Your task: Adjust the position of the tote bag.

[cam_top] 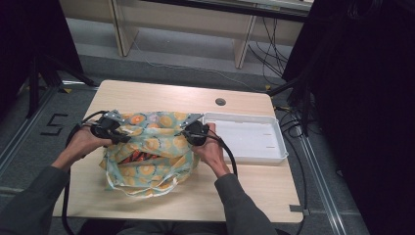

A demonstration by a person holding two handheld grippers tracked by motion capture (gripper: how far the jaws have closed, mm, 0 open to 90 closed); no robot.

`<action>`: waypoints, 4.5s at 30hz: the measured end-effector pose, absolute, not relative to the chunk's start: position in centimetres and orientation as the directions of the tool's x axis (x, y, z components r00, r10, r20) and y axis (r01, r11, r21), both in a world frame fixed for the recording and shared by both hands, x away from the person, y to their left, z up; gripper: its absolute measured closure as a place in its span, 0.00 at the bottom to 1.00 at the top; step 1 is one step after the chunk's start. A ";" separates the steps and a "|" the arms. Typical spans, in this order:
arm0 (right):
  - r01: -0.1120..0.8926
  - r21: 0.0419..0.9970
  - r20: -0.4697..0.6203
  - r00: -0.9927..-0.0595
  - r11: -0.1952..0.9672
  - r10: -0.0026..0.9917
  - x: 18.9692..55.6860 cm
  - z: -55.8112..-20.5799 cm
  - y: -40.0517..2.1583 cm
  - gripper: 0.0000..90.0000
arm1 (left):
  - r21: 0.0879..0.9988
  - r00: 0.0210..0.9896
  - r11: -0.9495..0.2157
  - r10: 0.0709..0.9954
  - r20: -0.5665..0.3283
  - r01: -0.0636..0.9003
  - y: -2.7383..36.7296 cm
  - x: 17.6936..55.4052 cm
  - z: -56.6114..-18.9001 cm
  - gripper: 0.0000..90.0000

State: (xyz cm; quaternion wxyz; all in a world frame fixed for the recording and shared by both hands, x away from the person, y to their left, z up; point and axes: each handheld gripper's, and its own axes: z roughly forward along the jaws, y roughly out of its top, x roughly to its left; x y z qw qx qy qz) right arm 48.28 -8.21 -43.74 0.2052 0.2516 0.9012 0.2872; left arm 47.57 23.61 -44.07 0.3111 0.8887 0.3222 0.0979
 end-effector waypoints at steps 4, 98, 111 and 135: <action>0.364 0.581 -0.214 -0.795 0.728 0.568 48.7 -45.3 -7.3 0.96 | 0.603 0.751 -0.581 0.658 -0.047 0.546 24.3 47.8 -45.3 0.98; 0.281 0.580 -0.147 -0.887 0.764 0.438 43.4 -44.2 -6.6 0.99 | 0.579 0.729 -0.650 0.671 0.136 0.491 25.3 46.9 -44.4 0.99; 0.309 0.441 -0.126 -0.908 0.843 0.399 43.2 -48.6 -6.3 1.00 | 0.584 0.708 -0.622 0.697 0.110 0.522 26.1 46.4 -45.6 0.97; 0.344 0.605 -0.051 -0.883 0.718 0.466 40.7 -44.6 -6.9 0.72 | 0.688 0.717 -0.535 0.697 0.031 0.491 22.9 39.2 -43.8 0.50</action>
